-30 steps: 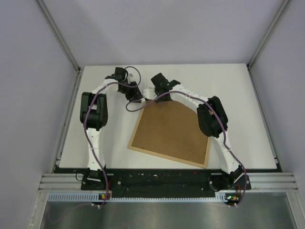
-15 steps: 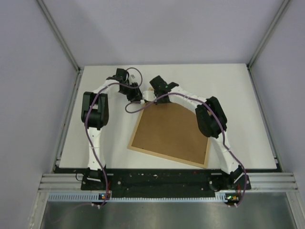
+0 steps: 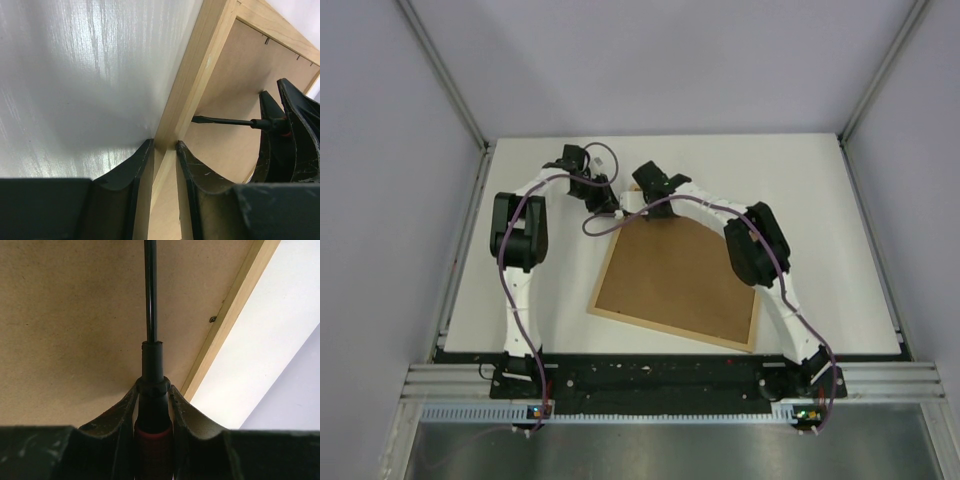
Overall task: Take the photo out of the frame
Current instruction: Release the photo frame item from the photo frame.
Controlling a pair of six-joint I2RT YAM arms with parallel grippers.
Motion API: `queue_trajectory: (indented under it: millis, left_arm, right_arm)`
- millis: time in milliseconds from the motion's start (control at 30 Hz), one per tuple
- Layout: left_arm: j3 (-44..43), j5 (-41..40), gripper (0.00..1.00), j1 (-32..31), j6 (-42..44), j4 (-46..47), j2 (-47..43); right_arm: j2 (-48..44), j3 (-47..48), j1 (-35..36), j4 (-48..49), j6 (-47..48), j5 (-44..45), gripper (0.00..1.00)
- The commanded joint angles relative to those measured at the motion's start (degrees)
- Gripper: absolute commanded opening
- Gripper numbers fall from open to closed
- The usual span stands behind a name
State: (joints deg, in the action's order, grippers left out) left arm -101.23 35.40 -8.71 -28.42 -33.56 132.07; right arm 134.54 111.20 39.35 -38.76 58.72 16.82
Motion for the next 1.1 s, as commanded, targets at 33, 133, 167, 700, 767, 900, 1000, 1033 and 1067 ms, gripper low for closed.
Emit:
queue_trajectory:
  millis: [33, 133, 167, 700, 767, 900, 1000, 1033, 1067]
  left_arm:
    - [0.9, 1.3, 0.27, -0.4, 0.7, 1.5, 0.1]
    - [1.0, 1.6, 0.25, -0.5, 0.7, 1.5, 0.3]
    - [1.1, 1.5, 0.24, -0.5, 0.7, 1.6, 0.2]
    - [1.8, 2.7, 0.12, -2.3, 1.1, 1.4, 0.6]
    - [2.1, 2.7, 0.11, -2.4, 1.2, 1.3, 0.7]
    - [2.6, 2.6, 0.1, -2.5, 1.3, 1.2, 0.7]
    - [2.7, 2.1, 0.09, -2.4, 1.6, 1.1, 0.5]
    - [2.7, 2.1, 0.09, -2.3, 1.6, 1.1, 0.5]
    - [2.7, 2.2, 0.08, -2.2, 1.6, 1.2, 0.6]
  right_arm:
    - [2.0, 3.1, 1.5, -0.1, -1.0, -1.6, 0.0]
    - [2.5, 3.9, 1.5, -0.1, -2.2, -1.4, 0.0]
    - [2.7, 4.1, 1.5, 0.0, -2.8, -1.2, 0.0]
    - [5.5, 12.4, 3.4, 1.2, -9.9, 2.4, 0.0]
    - [5.1, 12.8, 4.2, 1.5, -9.7, 2.4, 0.0]
    - [3.8, 11.9, 5.6, 1.5, -8.8, 2.3, 0.0]
    - [2.4, 9.7, 5.2, 1.8, -8.7, 4.4, 0.0]
    - [1.5, 8.7, 4.9, 1.8, -8.6, 4.6, 0.0]
    - [0.7, 7.4, 4.4, 1.9, -8.6, 4.7, 0.0]
